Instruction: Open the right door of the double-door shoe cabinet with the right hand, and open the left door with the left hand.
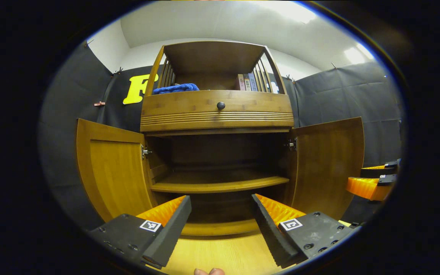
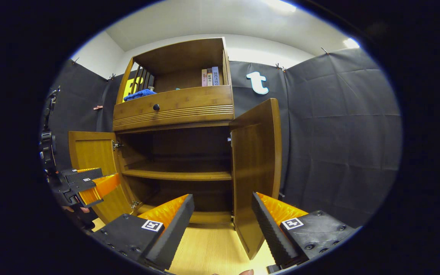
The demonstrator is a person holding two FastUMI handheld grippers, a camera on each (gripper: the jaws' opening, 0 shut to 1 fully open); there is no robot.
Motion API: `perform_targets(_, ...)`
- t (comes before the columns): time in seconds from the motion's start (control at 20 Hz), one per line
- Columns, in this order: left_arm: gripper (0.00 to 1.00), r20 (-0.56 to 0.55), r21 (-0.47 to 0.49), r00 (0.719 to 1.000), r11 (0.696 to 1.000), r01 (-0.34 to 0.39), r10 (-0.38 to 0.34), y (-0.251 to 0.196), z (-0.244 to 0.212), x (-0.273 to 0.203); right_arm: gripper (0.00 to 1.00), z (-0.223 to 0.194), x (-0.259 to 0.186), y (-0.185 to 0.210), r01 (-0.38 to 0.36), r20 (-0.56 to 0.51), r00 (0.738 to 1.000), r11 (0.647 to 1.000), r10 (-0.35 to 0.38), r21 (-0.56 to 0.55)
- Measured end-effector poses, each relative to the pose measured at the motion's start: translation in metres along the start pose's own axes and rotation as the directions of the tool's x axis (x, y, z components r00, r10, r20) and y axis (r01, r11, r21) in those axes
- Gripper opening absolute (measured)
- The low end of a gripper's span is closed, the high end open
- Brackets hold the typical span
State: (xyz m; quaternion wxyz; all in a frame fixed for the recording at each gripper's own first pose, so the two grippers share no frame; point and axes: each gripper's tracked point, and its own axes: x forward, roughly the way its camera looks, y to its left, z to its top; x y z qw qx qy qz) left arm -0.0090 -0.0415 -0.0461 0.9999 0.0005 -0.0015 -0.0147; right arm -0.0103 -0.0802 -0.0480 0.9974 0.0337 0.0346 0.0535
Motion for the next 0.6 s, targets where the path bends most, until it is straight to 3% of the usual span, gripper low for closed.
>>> perform_targets(0.25,0.98,-0.001,0.002,1.0,1.0,0.006,-0.006,0.0002,-0.001,0.0004,1.0,0.0009,-0.0018,0.0004,0.002,0.0,1.0,1.0,-0.002,-0.005)
perform_targets(0.35,0.98,0.001,0.004,1.0,1.0,0.006,-0.006,0.0002,-0.0013,0.0003,0.93,0.005,-0.0035,0.0025,0.001,0.014,1.0,1.0,-0.001,-0.009)
perform_targets(0.6,0.98,0.013,0.013,1.0,1.0,0.0,0.0,0.0016,0.0029,-0.002,0.97,0.0051,-0.0076,0.004,0.003,0.017,1.0,1.0,-0.002,-0.021)
